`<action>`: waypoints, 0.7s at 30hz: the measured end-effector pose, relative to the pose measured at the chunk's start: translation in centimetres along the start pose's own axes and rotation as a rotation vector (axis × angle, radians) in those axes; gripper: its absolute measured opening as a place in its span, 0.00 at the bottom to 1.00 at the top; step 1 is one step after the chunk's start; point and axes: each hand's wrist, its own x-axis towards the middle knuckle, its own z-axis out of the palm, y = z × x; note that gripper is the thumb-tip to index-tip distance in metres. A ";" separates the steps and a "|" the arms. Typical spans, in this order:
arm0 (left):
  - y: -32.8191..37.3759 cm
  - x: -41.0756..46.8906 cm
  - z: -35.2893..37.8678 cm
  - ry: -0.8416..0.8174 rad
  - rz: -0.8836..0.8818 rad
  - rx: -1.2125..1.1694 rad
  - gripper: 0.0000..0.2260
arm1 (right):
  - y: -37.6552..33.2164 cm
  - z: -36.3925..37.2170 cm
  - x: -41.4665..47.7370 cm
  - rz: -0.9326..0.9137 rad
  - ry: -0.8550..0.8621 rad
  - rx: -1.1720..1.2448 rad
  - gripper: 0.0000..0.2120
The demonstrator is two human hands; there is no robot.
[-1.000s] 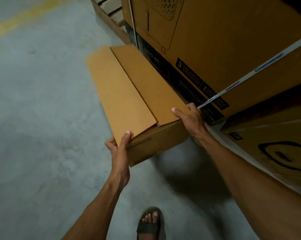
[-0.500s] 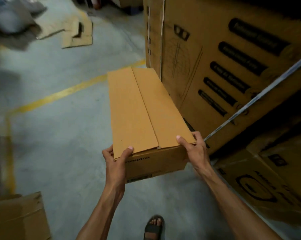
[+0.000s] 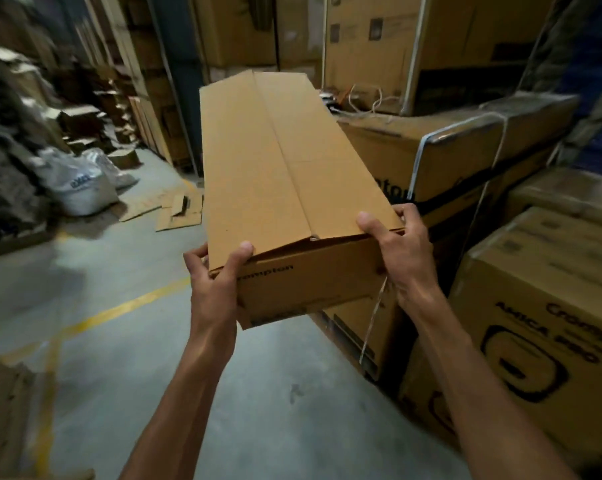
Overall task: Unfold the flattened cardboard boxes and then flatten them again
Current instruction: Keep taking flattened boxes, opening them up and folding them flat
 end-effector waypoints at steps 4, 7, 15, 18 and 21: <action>4.6 -2.7 3.5 -0.086 0.098 -0.007 0.20 | -4.5 -5.5 -2.2 -0.070 0.137 0.017 0.20; 6.3 -4.3 6.5 -0.204 0.137 0.014 0.22 | -5.9 -9.9 -3.9 -0.082 0.253 0.025 0.20; 6.5 -8.3 16.7 -0.567 0.073 -0.074 0.26 | -5.9 -21.2 -9.1 -0.090 0.625 0.033 0.21; 5.3 -9.8 20.5 -0.710 0.022 -0.079 0.24 | -5.1 -24.8 -10.5 -0.058 0.741 0.022 0.24; 3.7 -10.3 24.0 -0.823 -0.028 -0.068 0.22 | -4.0 -27.5 -11.2 -0.035 0.843 -0.020 0.21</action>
